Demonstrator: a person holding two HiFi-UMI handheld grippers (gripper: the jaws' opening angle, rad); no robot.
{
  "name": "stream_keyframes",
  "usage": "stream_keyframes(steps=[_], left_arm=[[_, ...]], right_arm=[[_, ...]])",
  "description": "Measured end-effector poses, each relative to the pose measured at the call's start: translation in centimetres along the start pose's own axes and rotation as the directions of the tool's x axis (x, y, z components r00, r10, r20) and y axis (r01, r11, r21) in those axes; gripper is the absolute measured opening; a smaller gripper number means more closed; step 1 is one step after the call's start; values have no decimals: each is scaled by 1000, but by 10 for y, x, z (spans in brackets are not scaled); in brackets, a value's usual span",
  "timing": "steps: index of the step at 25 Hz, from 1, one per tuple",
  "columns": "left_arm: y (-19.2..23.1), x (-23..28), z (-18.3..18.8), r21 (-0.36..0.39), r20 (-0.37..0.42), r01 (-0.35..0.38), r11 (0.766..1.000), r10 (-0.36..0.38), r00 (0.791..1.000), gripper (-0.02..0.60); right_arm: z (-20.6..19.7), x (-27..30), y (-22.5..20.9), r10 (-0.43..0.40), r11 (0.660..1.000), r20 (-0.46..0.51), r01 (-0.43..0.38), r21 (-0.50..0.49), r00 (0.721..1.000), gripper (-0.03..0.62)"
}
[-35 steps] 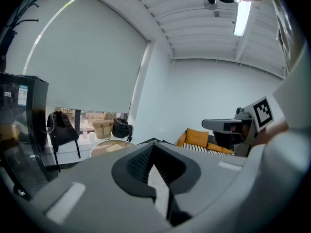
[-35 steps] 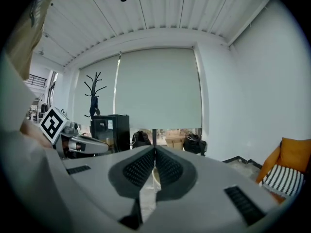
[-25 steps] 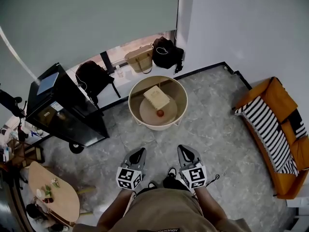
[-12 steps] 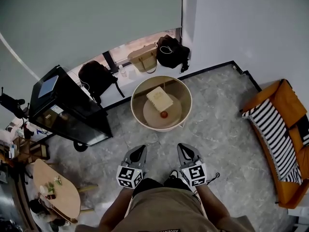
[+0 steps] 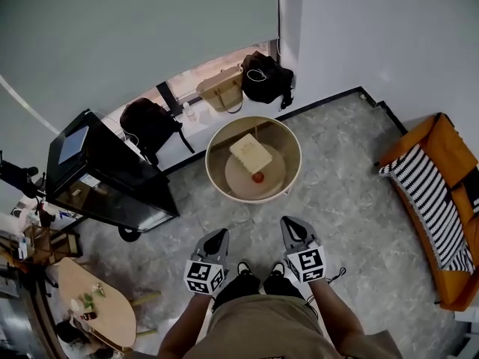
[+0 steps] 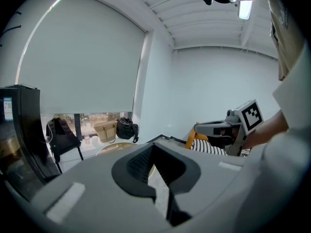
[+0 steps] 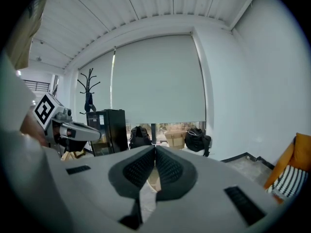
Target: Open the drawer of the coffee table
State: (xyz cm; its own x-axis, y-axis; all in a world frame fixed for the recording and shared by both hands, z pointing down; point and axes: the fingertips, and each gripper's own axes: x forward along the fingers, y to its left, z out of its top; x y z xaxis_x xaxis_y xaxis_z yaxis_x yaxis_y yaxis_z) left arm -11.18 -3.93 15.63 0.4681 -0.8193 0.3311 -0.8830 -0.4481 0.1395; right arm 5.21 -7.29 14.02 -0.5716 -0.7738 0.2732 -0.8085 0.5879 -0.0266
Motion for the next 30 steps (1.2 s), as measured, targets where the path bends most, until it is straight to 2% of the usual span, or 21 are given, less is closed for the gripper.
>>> stream_keyframes(steps=[7, 11, 16, 24, 30], left_arm=[[33, 8, -2, 4, 13, 51, 999, -51, 999, 5], [56, 12, -4, 5, 16, 50, 999, -50, 999, 5], [65, 28, -9, -21, 32, 70, 997, -70, 997, 5], [52, 76, -29, -18, 50, 60, 998, -59, 997, 5], [51, 114, -44, 28, 64, 28, 999, -30, 997, 5]], right_arm=[[-3, 22, 8, -58, 998, -13, 58, -21, 998, 6], [-6, 35, 5, -94, 996, -13, 94, -6, 996, 6], [-13, 54, 4, -24, 997, 1, 24, -73, 1000, 6], [-23, 83, -33, 10, 998, 26, -8, -64, 1000, 6], [-39, 100, -49, 34, 996, 45, -30, -84, 998, 6]])
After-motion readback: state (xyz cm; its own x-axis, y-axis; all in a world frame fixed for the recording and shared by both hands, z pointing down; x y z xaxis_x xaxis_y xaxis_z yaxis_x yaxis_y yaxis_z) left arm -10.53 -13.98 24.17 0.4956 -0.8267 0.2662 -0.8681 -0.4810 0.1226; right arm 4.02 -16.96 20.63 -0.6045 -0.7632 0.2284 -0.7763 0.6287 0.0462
